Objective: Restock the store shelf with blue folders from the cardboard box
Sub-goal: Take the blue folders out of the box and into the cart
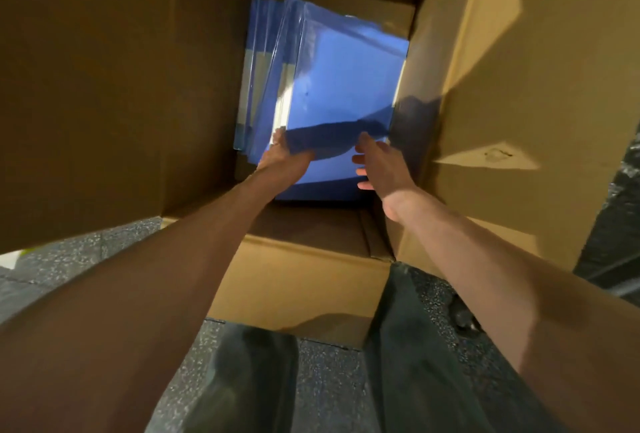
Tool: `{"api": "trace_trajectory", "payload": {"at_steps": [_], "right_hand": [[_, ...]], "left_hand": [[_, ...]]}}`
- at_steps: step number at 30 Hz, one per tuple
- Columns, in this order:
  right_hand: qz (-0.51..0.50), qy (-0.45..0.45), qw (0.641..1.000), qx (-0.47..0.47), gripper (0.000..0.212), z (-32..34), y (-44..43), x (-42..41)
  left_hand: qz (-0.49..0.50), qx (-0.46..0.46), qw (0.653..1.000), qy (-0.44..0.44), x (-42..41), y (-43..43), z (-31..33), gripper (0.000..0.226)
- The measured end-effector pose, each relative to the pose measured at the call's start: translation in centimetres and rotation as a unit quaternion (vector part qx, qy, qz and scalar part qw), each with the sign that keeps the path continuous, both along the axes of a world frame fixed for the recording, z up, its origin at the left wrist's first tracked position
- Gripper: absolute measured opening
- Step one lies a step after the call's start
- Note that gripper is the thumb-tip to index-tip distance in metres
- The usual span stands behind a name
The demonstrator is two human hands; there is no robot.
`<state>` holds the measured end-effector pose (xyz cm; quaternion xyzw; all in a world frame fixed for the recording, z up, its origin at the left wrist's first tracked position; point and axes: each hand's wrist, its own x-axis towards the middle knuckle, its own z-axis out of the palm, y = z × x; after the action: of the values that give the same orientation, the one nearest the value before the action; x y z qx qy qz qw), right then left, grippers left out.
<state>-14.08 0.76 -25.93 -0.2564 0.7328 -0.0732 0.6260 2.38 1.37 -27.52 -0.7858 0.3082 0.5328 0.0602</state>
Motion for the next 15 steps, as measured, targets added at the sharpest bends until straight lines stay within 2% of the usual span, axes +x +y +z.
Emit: {"api": "trace_trajectory", "payload": {"at_steps": [7, 10, 12, 15], "right_hand": [[-0.002, -0.02, 1.0, -0.019, 0.037, -0.3, -0.4, -0.6], [0.016, 0.006, 0.999, -0.04, 0.033, 0.4, -1.2, -0.4], [0.032, 0.028, 0.997, -0.058, 0.037, 0.8, -2.1, 0.0], [0.031, 0.045, 0.995, -0.08, 0.046, 0.6, -3.8, 0.9]], "left_hand": [[0.068, -0.009, 0.997, 0.044, -1.3, 0.7, 0.9, 0.075], [0.067, -0.036, 0.995, 0.071, -1.4, 0.8, 2.1, 0.056], [0.071, -0.057, 0.991, 0.096, -1.6, 1.2, 2.8, 0.047], [0.091, -0.079, 0.982, 0.146, -2.2, 2.3, 3.8, 0.057]]}}
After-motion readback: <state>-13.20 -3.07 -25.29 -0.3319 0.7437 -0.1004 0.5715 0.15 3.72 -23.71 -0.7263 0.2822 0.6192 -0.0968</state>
